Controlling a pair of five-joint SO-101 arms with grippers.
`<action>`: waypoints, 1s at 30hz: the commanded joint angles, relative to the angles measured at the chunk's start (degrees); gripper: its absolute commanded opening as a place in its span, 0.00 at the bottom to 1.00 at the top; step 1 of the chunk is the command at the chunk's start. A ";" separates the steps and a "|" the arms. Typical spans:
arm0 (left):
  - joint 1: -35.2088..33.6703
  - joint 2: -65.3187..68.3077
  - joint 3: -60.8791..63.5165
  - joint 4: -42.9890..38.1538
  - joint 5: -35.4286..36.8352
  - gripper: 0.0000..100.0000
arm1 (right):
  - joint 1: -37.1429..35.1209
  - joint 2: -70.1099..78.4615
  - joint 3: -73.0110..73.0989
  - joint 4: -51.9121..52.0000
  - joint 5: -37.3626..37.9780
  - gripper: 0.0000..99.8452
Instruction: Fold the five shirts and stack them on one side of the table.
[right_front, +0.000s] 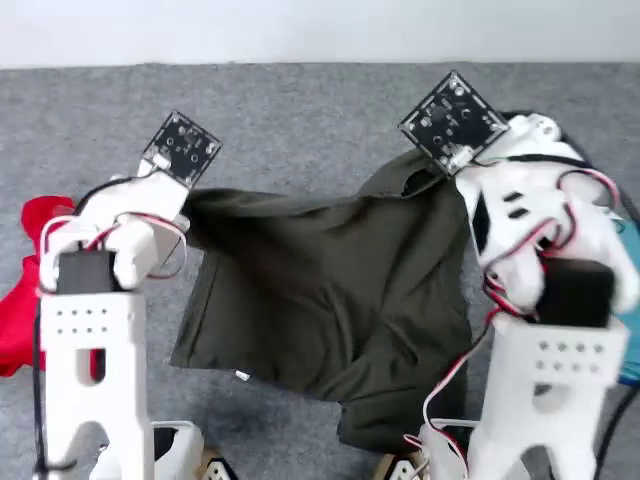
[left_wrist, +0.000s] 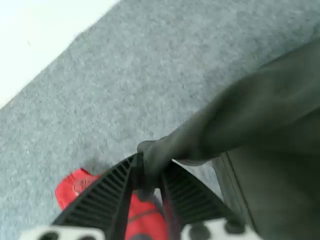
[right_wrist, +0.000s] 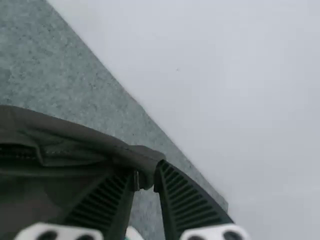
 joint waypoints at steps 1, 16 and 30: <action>0.26 6.95 -5.49 -4.31 -0.35 0.01 | -0.48 -0.66 7.65 -14.55 -0.53 0.01; -4.04 37.80 -45.14 -0.79 -7.82 0.01 | -0.31 21.05 10.29 -50.33 -0.18 0.01; -5.10 59.08 -66.24 2.20 -14.95 0.02 | -0.13 48.75 -18.02 -50.68 1.49 0.01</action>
